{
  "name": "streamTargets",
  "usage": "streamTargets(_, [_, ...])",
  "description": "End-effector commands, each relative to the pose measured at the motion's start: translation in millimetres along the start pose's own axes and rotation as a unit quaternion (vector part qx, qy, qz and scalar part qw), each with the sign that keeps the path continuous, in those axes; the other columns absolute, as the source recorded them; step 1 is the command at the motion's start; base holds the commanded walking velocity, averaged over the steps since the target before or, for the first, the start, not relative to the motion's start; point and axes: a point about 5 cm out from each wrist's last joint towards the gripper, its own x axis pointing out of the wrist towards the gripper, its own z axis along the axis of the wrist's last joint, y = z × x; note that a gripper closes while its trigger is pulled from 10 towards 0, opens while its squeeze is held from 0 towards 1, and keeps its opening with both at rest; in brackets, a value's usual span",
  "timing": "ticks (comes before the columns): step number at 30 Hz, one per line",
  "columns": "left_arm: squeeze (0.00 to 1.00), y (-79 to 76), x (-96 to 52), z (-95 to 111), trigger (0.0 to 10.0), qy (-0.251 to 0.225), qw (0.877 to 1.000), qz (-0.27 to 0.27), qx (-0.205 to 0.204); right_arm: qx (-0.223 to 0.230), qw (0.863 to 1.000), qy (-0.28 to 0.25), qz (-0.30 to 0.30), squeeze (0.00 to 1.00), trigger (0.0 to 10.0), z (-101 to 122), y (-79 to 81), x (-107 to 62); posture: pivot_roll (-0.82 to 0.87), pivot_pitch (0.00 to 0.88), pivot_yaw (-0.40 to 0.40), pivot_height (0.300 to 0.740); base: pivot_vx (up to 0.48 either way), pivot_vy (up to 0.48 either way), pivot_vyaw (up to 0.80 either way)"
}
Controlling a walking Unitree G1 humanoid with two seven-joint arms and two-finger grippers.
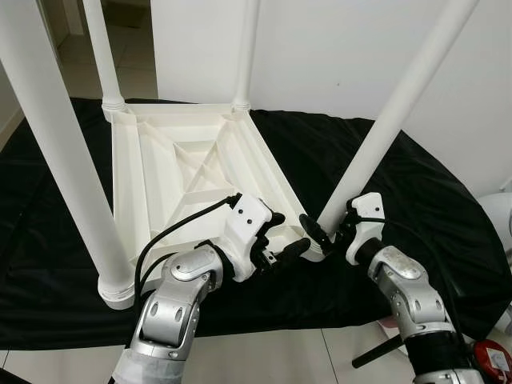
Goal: Building children table
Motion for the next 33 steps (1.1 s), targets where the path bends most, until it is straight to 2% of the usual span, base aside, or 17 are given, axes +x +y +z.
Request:
streamTargets(1, [0.0, 2.1, 3.3, 3, 10.0, -0.006, 0.999, 0.033, 0.001, 0.001, 1.0, -0.003, 0.011, 0.0, 10.0, 0, -3.7, -0.6, 0.0, 0.0, -0.127, 0.74, 0.0, 0.0, 0.0])
streamTargets(4, [0.0, 1.4, 3.7, 3, 10.0, -0.006, 1.0, 0.03, -0.001, 0.002, 0.999, -0.001, 0.033, 0.0, 10.0, 0, -3.7, 0.8, 0.0, 0.0, -0.122, 0.74, 0.0, 0.0, 0.0])
streamTargets(5, [0.0, 1.1, 3.3, 2, 10.0, 0.0, 1.0, 0.021, 0.0, 0.004, 0.997, 0.0, 0.08, 0.0, 10.0, -1, -0.7, 4.3, -0.01, 0.0, -0.112, 0.74, 0.0, 0.0, 0.0])
streamTargets(6, [0.0, 1.2, 2.9, 1, 10.0, 0.006, 1.0, 0.015, 0.003, 0.008, 0.994, 0.004, 0.112, 0.0, 6.6, -3, 1.3, 7.1, -0.01, 0.0, -0.112, 0.74, 0.0, 0.0, 0.0])
streamTargets(7, [0.0, 1.2, 2.9, 1, 10.0, 0.006, 1.0, 0.015, 0.003, 0.008, 0.994, 0.004, 0.112, 0.0, 6.6, -3, 1.3, 7.1, -0.01, 0.0, -0.112, 0.74, 0.0, 0.0, 0.0])
streamTargets(9, [0.0, 2.4, 2.9, -1, 10.0, 0.016, 1.0, 0.011, 0.002, 0.002, 0.989, 0.017, 0.145, 0.0, 2.3, -8, 1.8, 15.1, 0.0, 0.0, -0.109, 0.74, 0.0, 0.0, 0.0])
streamTargets(10, [0.0, 2.4, 2.9, -1, 10.0, 0.016, 1.0, 0.011, 0.002, 0.002, 0.989, 0.017, 0.145, 0.0, 2.3, -8, 1.8, 15.1, 0.0, 0.0, -0.109, 0.74, 0.0, 0.0, 0.0])
streamTargets(11, [0.0, 1.8, 2.6, -3, 10.0, 0.027, 1.0, 0.005, 0.0, -0.002, 0.988, 0.03, 0.153, 0.0, 0.0, -12, 1.2, 18.9, 0.0, 0.0, -0.11, 0.74, 0.0, 0.0, 0.0])
streamTargets(15, [0.0, 0.7, 0.5, -10, 10.0, 0.046, 0.999, 0.001, 0.008, 0.004, 0.986, 0.044, 0.163, 0.0, 0.0, -16, -0.1, 22.6, 0.02, 0.0, -0.123, 0.74, 0.0, 0.0, 0.0])
streamTargets(21, [0.0, 0.2, -2.1, -13, 10.0, 0.049, 0.999, 0.011, 0.017, 0.023, 0.985, 0.04, 0.166, 0.0, 0.0, -20, -0.5, 18.6, 0.02, 0.0, -0.128, 0.74, 0.0, 0.0, 0.0])
streamTargets(25, [0.0, 0.0, -1.2, -12, 10.0, 0.047, 0.999, 0.011, 0.022, 0.02, 0.986, 0.038, 0.163, 0.0, 0.0, -20, -0.2, 17.9, 0.02, 0.0, -0.128, 0.74, 0.0, 0.0, 0.0])
streamTargets(26, [0.0, 0.8, 0.0, -10, 10.0, 0.045, 0.999, 0.013, 0.026, 0.018, 0.99, 0.019, 0.137, 0.0, 10.0, -18, 1.1, 20.7, 0.01, 0.0, -0.127, 0.74, 0.0, 0.0, 0.0])
streamTargets(29, [0.0, 1.3, 0.4, -9, 10.0, 0.043, 0.998, 0.016, 0.031, 0.01, 0.993, 0.003, 0.113, 0.0, 10.0, -15, 1.5, 23.0, 0.01, 0.0, -0.127, 0.74, 0.0, 0.0, 0.0])
streamTargets(30, [0.0, 4.0, -0.2, -9, 10.0, 0.042, 0.998, 0.025, 0.029, 0.017, 0.997, -0.001, 0.075, 0.0, 10.0, -15, 4.1, 25.1, 0.01, 0.0, -0.127, 0.74, 0.0, 0.0, 0.0])
streamTargets(31, [0.0, 4.0, -0.2, -9, 10.0, 0.042, 0.998, 0.025, 0.029, 0.017, 0.997, -0.001, 0.075, 0.0, 10.0, -15, 4.1, 25.1, 0.01, 0.0, -0.127, 0.74, 0.0, 0.0, 0.0])
streamTargets(33, [0.0, 8.2, -1.4, -9, 10.0, 0.041, 0.998, 0.04, 0.025, 0.023, 1.0, 0.008, 0.019, 0.0, 10.0, -18, 9.1, 26.3, 0.0, 0.0, -0.128, 0.74, 0.0, 0.0, 0.0])
